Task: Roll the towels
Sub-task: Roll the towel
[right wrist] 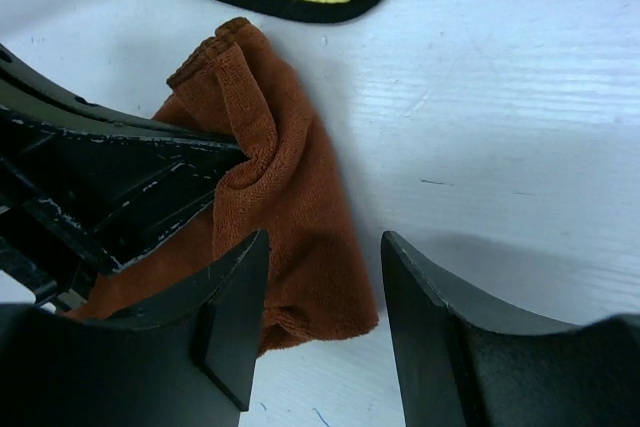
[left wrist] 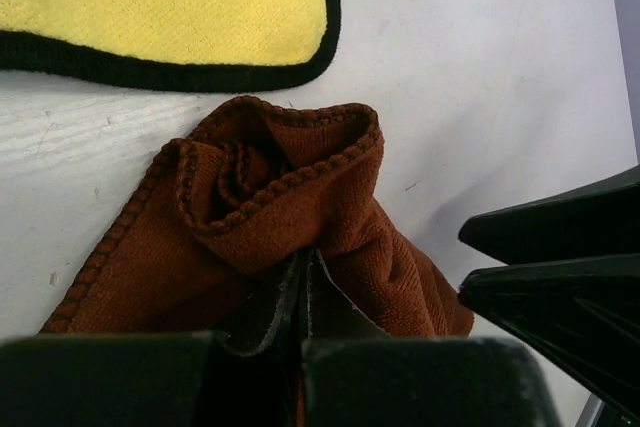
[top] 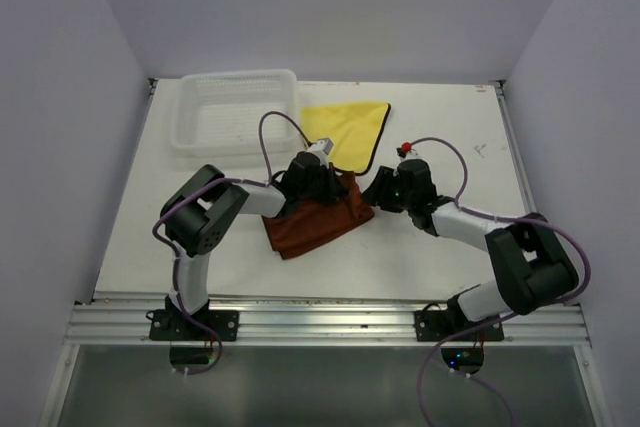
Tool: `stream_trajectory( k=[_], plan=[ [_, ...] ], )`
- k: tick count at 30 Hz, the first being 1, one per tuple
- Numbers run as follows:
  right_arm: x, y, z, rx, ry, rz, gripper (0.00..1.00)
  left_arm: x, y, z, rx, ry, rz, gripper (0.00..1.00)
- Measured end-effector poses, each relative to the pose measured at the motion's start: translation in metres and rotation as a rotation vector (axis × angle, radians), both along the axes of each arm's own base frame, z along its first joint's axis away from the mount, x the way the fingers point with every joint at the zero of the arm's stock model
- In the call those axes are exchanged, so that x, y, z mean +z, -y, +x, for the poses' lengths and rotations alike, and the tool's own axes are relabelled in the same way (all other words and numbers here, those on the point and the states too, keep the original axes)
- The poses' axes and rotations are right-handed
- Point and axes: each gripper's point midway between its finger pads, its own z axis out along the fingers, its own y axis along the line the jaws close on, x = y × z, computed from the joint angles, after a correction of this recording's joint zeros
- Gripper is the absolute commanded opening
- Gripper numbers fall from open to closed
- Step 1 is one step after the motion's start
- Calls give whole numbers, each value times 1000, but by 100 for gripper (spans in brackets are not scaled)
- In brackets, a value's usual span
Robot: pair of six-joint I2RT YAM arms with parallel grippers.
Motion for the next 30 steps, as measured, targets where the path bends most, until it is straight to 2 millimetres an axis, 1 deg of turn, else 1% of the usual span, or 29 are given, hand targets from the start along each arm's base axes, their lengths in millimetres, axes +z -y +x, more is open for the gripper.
stream_trajectory(
  k=[4,7,8,11,12,15,16,18,19,22,27,30],
  plan=[
    [-16,-12,3,18,-57,38,54,0,-1,0,3,2,1,0],
    [-28,-15,2,24,-87,44,55,0,-1,0,5,2,2,0],
    [-29,-17,2,30,-91,53,55,0,-2,0,6,3,3,0],
    [-28,-18,3,37,-87,61,49,0,-3,0,9,3,5,0],
    [-28,-19,3,42,-87,62,43,0,-3,-1,10,4,5,0],
    [-28,-20,2,56,-86,64,31,0,-5,-1,18,6,10,0],
    [-28,-20,2,61,-84,63,24,0,-6,-1,21,7,11,0],
    [-30,-22,1,71,-84,63,16,1,-7,-1,25,8,14,0],
    [-30,-23,0,78,-85,64,8,1,-8,-1,27,8,16,0],
    [-32,-24,-3,93,-81,62,0,1,-9,-1,31,6,19,0],
    [-33,-25,-4,105,-73,57,0,1,-10,-2,33,2,26,0],
    [-29,-24,-5,111,-58,42,0,3,-12,-4,34,-6,34,0]
  ],
)
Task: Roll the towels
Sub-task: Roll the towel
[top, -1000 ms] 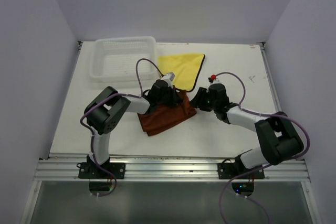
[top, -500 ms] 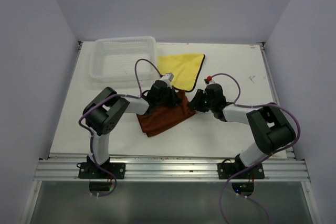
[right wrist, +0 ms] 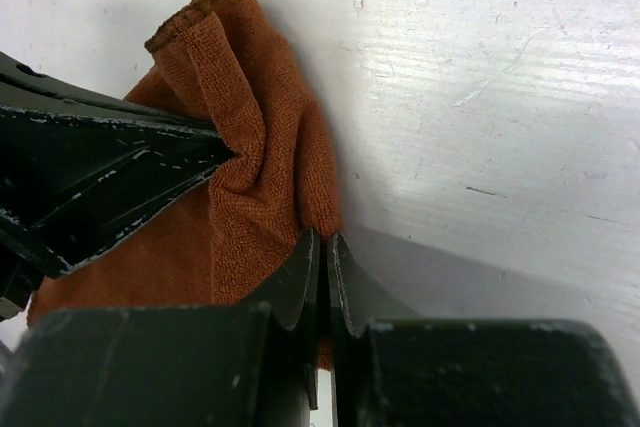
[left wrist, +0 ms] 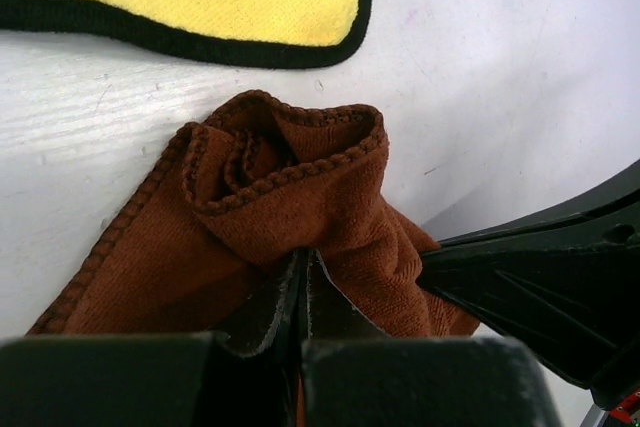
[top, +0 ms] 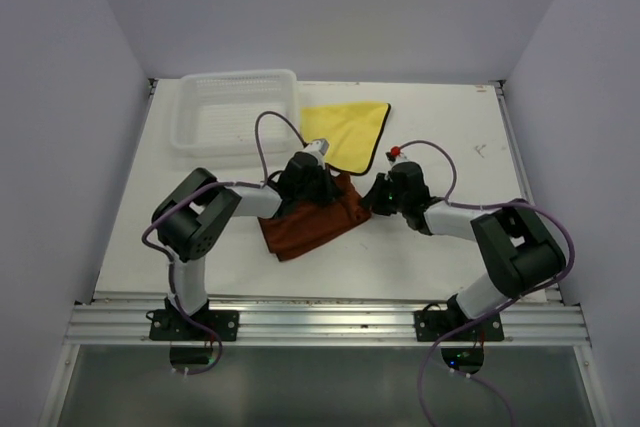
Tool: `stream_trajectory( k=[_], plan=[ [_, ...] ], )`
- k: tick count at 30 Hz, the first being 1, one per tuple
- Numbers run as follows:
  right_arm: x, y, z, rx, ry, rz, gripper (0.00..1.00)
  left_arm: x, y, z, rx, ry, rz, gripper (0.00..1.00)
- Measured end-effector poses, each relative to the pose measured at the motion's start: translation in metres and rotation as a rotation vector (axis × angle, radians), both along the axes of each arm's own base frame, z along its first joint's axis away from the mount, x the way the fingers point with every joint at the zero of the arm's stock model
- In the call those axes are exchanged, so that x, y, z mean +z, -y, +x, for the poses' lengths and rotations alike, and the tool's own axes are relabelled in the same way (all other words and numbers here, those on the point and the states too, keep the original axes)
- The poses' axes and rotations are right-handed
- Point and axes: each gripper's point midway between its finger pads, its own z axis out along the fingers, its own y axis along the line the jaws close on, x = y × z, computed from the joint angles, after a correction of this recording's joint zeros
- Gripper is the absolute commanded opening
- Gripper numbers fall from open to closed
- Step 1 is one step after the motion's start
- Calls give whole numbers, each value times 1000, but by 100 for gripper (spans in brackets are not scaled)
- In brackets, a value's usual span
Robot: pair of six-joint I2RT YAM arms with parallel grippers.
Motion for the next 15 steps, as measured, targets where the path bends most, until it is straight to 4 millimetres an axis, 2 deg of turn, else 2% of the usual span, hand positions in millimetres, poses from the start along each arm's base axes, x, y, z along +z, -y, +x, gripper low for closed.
stream_trajectory(
  k=[6,11,15],
  plan=[
    [15,3,-7,22,94,-144,0,16,-15,-1,9,-10,33,10],
    [22,-1,-9,45,175,-312,0,52,-15,7,13,41,9,11],
    [24,3,-9,27,225,-428,0,80,-14,8,7,91,-25,11]
  ],
)
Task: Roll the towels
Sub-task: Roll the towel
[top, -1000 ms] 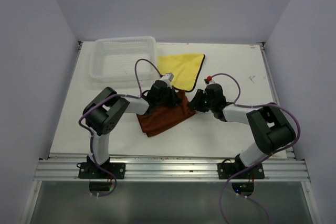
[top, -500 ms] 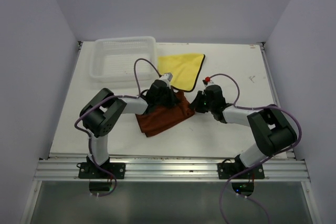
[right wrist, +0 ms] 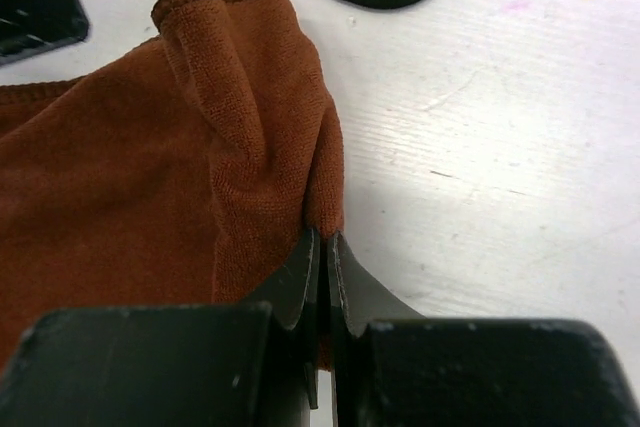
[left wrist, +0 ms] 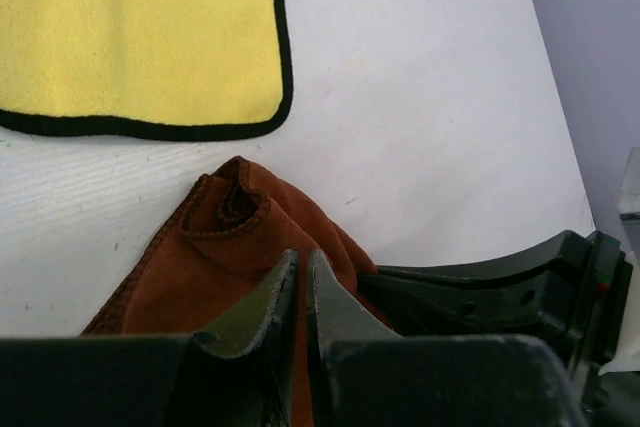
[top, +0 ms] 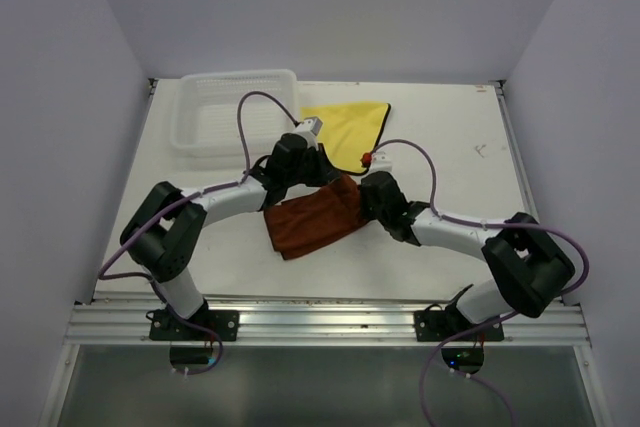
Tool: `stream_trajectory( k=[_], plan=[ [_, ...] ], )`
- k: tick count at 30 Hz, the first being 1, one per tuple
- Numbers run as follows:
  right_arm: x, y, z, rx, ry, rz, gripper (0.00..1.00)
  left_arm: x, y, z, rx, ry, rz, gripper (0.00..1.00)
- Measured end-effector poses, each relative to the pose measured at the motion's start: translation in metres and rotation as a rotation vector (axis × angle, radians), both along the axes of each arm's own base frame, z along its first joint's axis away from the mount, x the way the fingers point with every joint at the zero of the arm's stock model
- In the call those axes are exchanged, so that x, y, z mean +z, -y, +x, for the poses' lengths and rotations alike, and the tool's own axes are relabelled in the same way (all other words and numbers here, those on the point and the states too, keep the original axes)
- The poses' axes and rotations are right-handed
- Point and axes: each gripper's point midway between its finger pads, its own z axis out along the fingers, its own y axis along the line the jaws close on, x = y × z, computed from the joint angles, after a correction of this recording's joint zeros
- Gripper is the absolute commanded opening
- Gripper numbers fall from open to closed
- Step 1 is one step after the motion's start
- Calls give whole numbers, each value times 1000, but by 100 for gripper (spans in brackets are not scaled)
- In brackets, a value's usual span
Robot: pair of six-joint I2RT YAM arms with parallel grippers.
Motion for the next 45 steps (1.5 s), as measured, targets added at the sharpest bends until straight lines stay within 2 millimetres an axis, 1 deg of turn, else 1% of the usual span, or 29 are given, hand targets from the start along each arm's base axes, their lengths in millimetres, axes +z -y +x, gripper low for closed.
stream_trajectory(
  k=[4,5,13,20,24,29,34,36,39,42,45],
  plan=[
    [2,8,0,-38,55,-103,0,15,1,-3,-14,18,-23,11],
    [3,6,-1,-36,67,-120,0,16,2,-3,-18,19,-27,11],
    [8,-2,-1,-53,176,-332,0,17,5,-8,-44,7,-39,8],
    [3,2,-4,-56,232,-515,0,16,5,-8,-42,2,-40,5],
    [2,7,-6,-82,274,-619,0,5,-1,-13,-41,-30,-26,4],
    [1,5,-9,-87,312,-706,0,-14,-13,-21,-33,-83,4,3],
    [6,-4,-13,-74,351,-736,0,-24,-19,-25,-31,-112,19,3],
    [10,-16,-15,-45,371,-731,0,-27,-21,-26,-23,-120,19,3],
    [12,-34,-24,14,397,-731,0,-25,-20,-24,-18,-111,3,2],
    [8,-44,-29,61,400,-738,0,-26,-18,-22,-18,-104,-2,2],
    [1,-45,-30,79,390,-754,0,-31,-22,-21,-10,-112,4,2]
  ],
)
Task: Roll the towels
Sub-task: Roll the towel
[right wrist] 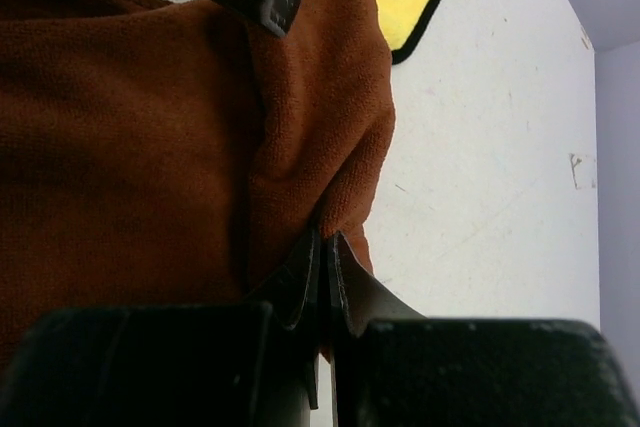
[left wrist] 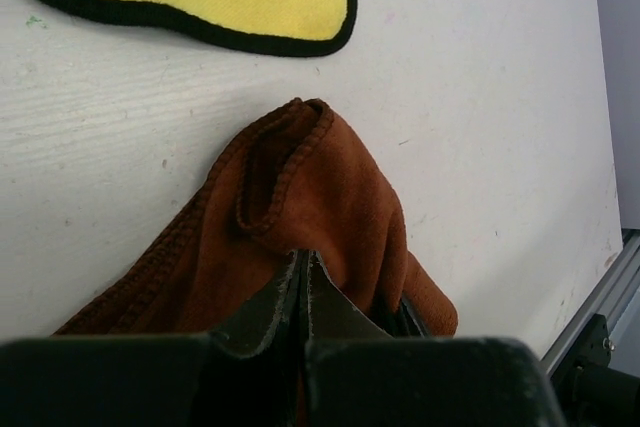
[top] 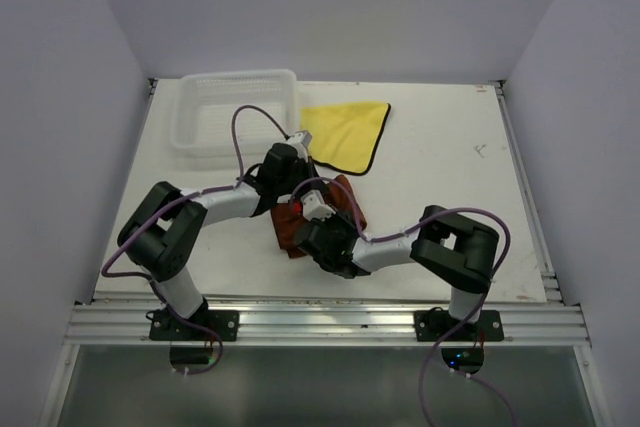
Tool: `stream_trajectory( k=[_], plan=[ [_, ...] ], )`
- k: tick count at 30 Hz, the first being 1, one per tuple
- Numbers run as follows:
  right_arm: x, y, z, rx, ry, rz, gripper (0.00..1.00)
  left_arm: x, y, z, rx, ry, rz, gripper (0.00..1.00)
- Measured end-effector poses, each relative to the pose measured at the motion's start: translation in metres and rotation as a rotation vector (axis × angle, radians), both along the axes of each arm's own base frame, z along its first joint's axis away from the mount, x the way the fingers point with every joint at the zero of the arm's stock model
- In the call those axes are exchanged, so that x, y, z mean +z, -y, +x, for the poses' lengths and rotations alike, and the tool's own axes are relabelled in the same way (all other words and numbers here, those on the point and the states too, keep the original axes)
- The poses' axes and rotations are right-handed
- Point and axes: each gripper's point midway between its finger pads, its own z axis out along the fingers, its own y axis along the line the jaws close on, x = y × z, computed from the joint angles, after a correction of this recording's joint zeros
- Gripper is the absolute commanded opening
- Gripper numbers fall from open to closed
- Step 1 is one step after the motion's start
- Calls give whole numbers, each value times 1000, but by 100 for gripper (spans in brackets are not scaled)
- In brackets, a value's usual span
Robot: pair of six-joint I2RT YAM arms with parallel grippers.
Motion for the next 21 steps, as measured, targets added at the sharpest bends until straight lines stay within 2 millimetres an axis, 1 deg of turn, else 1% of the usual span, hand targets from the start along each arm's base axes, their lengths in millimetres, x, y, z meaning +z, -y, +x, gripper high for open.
stream_trajectory(
  k=[5,10,17,21],
  plan=[
    [-10,-1,0,2,-14,-26,0,-4,-6,3,16,-6,5,2],
    [-13,-7,2,16,-27,-35,0,1,-4,6,10,12,-14,2],
    [-14,-11,2,34,-40,-37,0,22,11,8,-50,79,-103,2],
    [-14,-14,2,46,-47,-34,0,24,21,8,-86,92,-156,0]
  ],
)
